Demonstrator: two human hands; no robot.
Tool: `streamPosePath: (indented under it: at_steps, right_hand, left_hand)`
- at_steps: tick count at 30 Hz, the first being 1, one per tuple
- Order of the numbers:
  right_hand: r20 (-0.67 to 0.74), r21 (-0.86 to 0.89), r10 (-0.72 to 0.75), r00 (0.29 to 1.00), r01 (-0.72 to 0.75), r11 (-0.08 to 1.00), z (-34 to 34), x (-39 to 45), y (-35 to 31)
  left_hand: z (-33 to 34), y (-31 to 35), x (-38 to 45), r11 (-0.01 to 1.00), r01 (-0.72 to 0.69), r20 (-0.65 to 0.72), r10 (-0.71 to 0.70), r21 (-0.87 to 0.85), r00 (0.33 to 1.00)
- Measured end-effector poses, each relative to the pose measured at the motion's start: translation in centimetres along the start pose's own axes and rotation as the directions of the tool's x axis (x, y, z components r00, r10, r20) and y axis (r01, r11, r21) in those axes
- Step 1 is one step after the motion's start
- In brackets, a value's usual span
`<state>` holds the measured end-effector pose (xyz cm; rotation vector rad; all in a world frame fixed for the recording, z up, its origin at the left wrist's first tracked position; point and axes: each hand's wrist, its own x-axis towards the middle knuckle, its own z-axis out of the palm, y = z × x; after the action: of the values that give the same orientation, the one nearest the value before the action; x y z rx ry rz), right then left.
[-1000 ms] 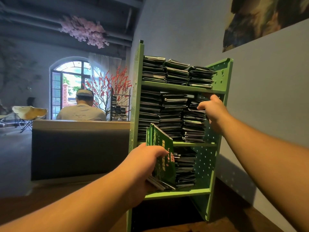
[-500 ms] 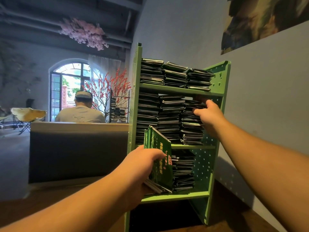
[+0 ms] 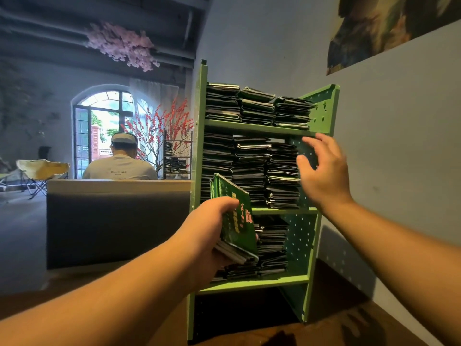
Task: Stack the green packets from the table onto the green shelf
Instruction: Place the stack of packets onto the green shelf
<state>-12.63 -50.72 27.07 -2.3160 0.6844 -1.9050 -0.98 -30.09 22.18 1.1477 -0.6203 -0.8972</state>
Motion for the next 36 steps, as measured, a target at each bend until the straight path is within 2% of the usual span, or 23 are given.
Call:
streamPosePath:
  at_steps: [2, 3, 6, 8, 10, 14, 19, 27, 31, 36]
  right_hand:
    - [0.048, 0.016, -0.243, 0.969, 0.243, 0.97, -1.1, -1.8, -1.1]
    - [0.093, 0.066, -0.351, 0.932, 0.346, 0.936, -1.7, -2.6, -1.9]
    - [0.223, 0.171, -0.645, 0.731, 0.622, 0.764, -3.7, -5.1, -5.0]
    - [0.311, 0.124, -0.727, 0.612, 0.732, 0.67, -4.3, -6.1, -6.3]
    - [0.338, 0.049, -0.739, 0.583, 0.773, 0.633, -4.4, -6.3, -6.9]
    - [0.182, -0.015, -0.771, 0.61, 0.786, 0.618, -4.8, -5.4, -7.5]
    - [0.068, -0.068, -0.788, 0.612, 0.791, 0.608, -5.6, -3.9, -8.5]
    - [-0.156, -0.102, -0.698, 0.699, 0.692, 0.715, -5.4, 2.6, -11.4]
    - [-0.175, -0.108, -0.6, 0.78, 0.591, 0.799, -3.5, 6.9, -12.7]
    - [-0.053, -0.143, -0.393, 0.918, 0.383, 0.913, -0.6, 10.9, -14.0]
  left_hand:
    - [0.5, 0.2, -0.6, 0.998, -0.003, 0.024, 0.005, -0.065, 1.0]
    - [0.8, 0.4, -0.8, 0.996, -0.018, 0.031, 0.021, -0.09, 0.999]
    - [2.1, 1.2, -1.1, 0.991, -0.062, 0.066, 0.07, -0.121, 0.995]
    - [2.9, 1.8, -1.3, 0.988, -0.081, 0.104, 0.095, -0.13, 0.99]
    - [3.6, 2.3, -1.5, 0.99, -0.073, 0.127, 0.089, -0.124, 0.988]
    - [4.5, 3.4, -2.0, 0.992, -0.107, 0.15, 0.117, -0.069, 0.982]
    - [4.8, 4.6, -2.9, 0.99, -0.123, 0.181, 0.133, -0.068, 0.974]
    - [2.4, 6.0, -4.3, 0.991, -0.113, 0.193, 0.126, -0.076, 0.973]
    - [0.2, 6.9, -4.9, 0.987, -0.145, 0.218, 0.156, -0.066, 0.964]
    - [-2.0, 7.8, -5.5, 0.984, -0.175, 0.207, 0.179, -0.04, 0.962]
